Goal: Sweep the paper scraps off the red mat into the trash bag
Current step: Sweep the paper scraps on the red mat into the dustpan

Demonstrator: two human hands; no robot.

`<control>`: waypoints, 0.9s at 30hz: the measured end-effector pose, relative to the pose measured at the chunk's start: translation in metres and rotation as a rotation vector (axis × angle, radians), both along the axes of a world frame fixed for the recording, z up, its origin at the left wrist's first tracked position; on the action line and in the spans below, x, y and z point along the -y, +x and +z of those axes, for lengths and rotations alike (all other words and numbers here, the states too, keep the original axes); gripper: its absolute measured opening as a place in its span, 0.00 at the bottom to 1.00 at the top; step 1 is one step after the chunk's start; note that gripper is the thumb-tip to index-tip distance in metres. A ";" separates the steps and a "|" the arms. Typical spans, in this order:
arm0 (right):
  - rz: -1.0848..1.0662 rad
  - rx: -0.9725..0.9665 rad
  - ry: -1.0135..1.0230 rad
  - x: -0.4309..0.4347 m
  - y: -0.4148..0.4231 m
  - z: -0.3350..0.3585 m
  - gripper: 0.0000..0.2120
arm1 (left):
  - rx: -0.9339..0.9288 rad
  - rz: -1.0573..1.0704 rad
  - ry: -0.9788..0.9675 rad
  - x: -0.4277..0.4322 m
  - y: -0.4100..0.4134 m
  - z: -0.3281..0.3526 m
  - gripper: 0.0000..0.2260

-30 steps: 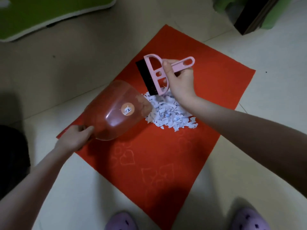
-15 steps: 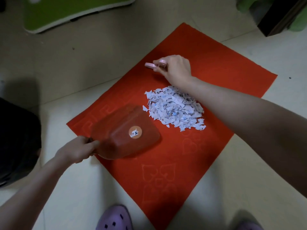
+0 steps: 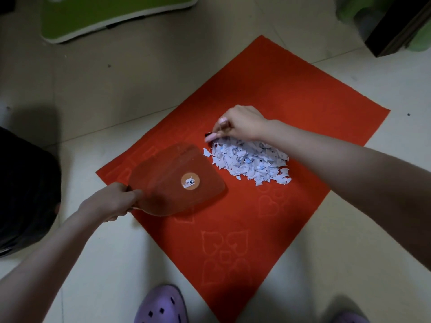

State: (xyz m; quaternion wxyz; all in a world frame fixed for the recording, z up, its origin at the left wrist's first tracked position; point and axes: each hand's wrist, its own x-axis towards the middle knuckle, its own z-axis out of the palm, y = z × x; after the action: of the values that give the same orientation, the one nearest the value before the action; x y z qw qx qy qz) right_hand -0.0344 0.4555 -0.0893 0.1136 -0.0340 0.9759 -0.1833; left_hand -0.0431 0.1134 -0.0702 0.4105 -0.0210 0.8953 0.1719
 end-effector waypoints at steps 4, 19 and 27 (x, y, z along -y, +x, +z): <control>0.189 0.045 0.005 -0.006 0.018 0.013 0.11 | -0.025 -0.003 -0.002 -0.004 0.005 -0.001 0.13; -0.633 -0.332 -0.122 -0.067 0.059 0.015 0.13 | -0.053 -0.042 -0.050 -0.026 0.004 0.010 0.15; -0.630 -0.238 -0.086 -0.040 0.056 -0.004 0.20 | -0.072 -0.074 -0.050 -0.044 0.006 0.007 0.16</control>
State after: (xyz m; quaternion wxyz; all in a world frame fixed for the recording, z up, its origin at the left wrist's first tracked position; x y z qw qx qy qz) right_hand 0.0217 0.4958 -0.0937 -0.0651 0.2433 0.9362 -0.2453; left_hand -0.0370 0.1571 -0.0632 0.3832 0.0079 0.9137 0.1349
